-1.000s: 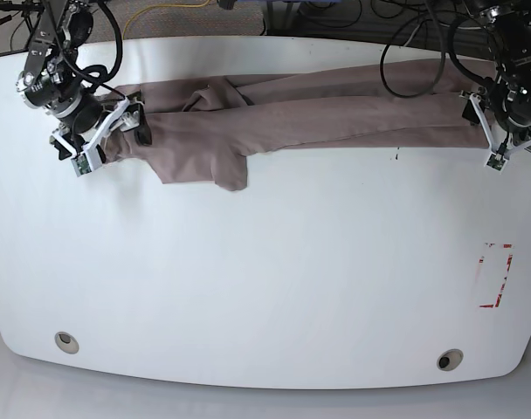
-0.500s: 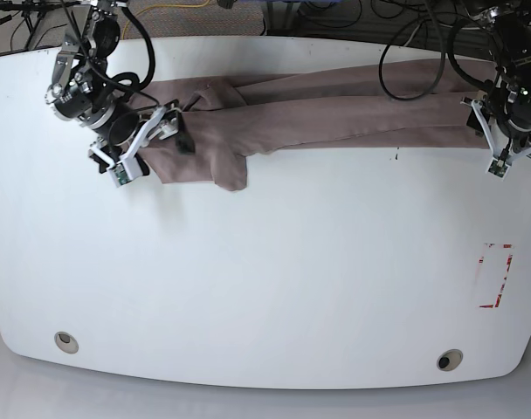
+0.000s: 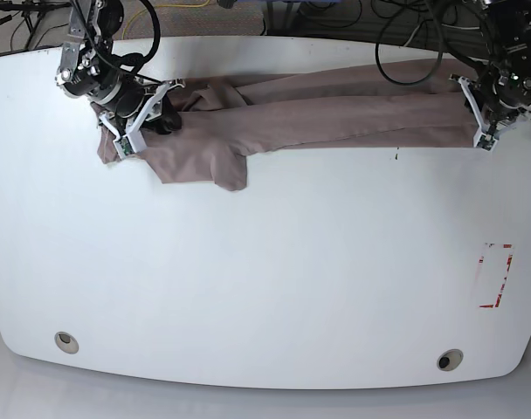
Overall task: Fold the T-shirt properly
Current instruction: 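Lay the folded shirt down and release with both grippers, then grasp the folded shirt end with the right gripper and tuck it inward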
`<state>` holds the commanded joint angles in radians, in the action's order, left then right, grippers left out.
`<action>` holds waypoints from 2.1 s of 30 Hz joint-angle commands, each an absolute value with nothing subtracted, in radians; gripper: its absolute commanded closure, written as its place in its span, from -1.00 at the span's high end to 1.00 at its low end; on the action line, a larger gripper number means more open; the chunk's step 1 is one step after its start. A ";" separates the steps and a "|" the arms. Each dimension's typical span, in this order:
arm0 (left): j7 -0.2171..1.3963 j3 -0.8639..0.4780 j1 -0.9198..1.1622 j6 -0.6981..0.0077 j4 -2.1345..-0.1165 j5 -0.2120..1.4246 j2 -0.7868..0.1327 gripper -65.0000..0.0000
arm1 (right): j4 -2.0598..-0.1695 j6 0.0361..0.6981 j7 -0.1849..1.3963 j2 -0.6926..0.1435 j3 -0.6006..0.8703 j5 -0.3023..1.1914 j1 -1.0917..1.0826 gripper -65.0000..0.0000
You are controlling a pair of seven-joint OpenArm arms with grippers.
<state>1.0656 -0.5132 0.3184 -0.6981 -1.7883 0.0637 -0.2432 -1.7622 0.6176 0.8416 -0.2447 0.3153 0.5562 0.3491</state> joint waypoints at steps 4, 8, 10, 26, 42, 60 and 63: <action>1.066 -0.483 0.312 -0.698 -1.739 0.064 -0.243 -0.69 | -1.692 0.618 0.789 -0.266 0.314 0.556 0.332 -0.69; 1.066 -0.444 0.268 -0.698 -1.692 0.064 -0.243 -0.69 | -1.613 0.618 0.777 -0.295 0.315 0.556 0.297 -0.70; 1.064 -0.437 0.249 -0.698 -1.658 0.064 -0.245 -0.69 | -1.581 0.618 0.771 -0.308 0.318 0.556 0.277 -0.70; 1.069 -0.389 0.113 -0.698 -1.615 0.064 -0.249 -0.69 | -1.632 0.610 0.757 -0.346 0.320 0.558 0.193 -0.50; 1.158 -0.395 0.067 -0.698 -1.742 0.073 -0.248 -0.56 | -1.595 0.610 0.840 -0.318 0.294 0.542 -0.010 0.91; 1.164 -0.400 0.061 -0.698 -1.859 0.073 -0.248 0.15 | -1.254 0.618 0.733 -0.315 0.165 0.381 -0.165 0.90; 1.164 -0.421 0.061 -0.698 -1.859 0.073 -0.248 0.15 | -1.247 0.618 0.699 -0.315 0.165 0.381 -0.159 0.69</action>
